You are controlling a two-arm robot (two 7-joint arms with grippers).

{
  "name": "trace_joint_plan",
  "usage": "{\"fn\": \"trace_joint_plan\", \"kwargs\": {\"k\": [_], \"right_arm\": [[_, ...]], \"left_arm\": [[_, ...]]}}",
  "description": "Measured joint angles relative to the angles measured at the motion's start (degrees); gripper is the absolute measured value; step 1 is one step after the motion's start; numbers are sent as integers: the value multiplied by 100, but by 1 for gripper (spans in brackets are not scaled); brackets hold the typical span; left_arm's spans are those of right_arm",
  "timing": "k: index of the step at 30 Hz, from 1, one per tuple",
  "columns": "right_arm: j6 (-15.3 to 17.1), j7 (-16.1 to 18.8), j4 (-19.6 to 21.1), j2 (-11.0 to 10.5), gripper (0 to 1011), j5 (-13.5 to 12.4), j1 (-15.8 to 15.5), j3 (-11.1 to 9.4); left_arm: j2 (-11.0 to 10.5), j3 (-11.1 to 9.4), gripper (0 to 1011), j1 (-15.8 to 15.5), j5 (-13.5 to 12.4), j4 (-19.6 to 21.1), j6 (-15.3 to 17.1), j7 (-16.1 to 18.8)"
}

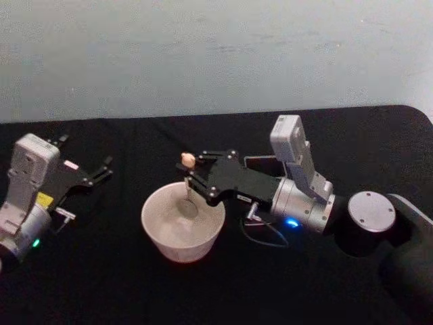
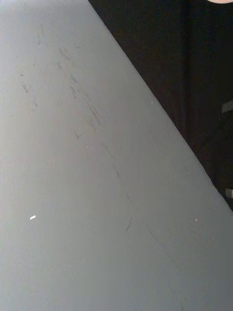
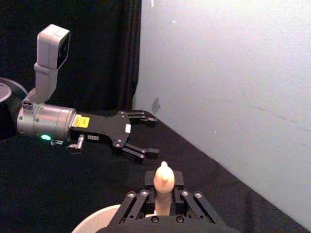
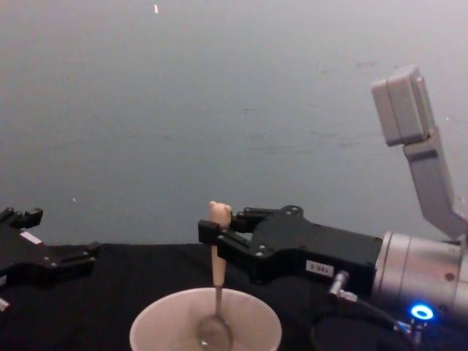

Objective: Pick up the stirring spoon with one hand, stir inside the cup, then place it back in its original position.

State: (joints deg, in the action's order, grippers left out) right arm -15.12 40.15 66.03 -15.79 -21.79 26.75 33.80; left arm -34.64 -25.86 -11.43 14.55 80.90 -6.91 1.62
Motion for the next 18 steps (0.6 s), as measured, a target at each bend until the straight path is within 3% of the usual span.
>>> {"fn": "trace_joint_plan", "kwargs": {"k": [18], "right_arm": [[170, -50, 607, -393, 210, -74, -453, -181]], "left_arm": [[0, 0, 1002, 0, 0, 0, 0, 0]]}}
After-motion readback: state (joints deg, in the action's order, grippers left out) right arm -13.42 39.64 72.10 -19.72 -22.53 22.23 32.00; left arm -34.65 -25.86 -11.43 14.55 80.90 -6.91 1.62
